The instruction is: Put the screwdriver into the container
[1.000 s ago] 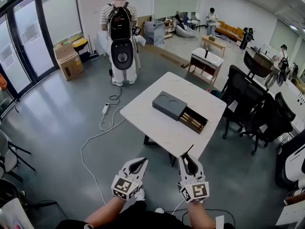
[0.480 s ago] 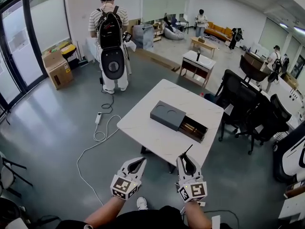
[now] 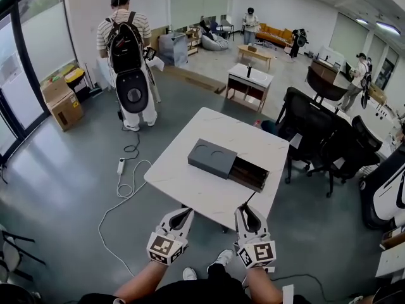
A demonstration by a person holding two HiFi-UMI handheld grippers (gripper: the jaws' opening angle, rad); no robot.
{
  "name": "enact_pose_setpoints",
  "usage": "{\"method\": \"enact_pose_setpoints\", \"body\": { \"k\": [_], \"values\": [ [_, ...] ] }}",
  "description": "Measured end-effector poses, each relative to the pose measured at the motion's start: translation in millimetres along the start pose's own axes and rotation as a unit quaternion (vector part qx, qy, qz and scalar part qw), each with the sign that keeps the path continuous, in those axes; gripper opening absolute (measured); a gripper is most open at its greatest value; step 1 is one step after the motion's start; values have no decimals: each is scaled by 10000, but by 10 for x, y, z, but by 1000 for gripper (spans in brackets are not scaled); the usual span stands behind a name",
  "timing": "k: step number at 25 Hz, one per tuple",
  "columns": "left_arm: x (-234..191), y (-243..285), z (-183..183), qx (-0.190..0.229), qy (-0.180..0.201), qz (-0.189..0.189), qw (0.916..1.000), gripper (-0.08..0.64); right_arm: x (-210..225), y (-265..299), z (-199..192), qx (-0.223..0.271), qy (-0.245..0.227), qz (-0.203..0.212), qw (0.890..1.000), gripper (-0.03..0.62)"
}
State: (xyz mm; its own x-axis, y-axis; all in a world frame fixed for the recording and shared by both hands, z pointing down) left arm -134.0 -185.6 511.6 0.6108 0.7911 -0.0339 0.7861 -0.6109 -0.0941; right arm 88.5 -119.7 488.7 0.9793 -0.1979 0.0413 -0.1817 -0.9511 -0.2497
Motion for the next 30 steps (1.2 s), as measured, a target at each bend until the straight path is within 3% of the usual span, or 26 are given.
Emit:
{"method": "enact_pose_setpoints", "body": {
  "k": [16,22,26,30],
  "values": [
    [-12,1472,-133,-109,153,-87,9998,6,1201,612,-207,-202,-83,31,9998,100],
    [75,1986,-195,-139,264,-52,9995,6,1575,781,-185,-92,433,-20,9990,101],
    [125,2193,-107,-17,100,-261,9996,6,1710,861,-242,-78,384,12,9992,101],
    [29,2432,-61,35,268,-388,9989,6,1823,1018,-328,-58,287,39,9996,101]
  ]
}}
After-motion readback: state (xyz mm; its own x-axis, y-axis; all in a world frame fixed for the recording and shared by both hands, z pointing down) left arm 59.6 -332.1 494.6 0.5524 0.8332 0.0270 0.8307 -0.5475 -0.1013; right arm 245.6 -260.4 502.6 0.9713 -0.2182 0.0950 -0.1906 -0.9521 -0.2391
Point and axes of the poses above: the fingertips, and each gripper's own axes: y forward along the fingers, x to its right, z out of its top, the point moved 7 cm from there along -y, backward along the fingers, and after that the axes turned 9 degrees about x, right-handed, at the moved point
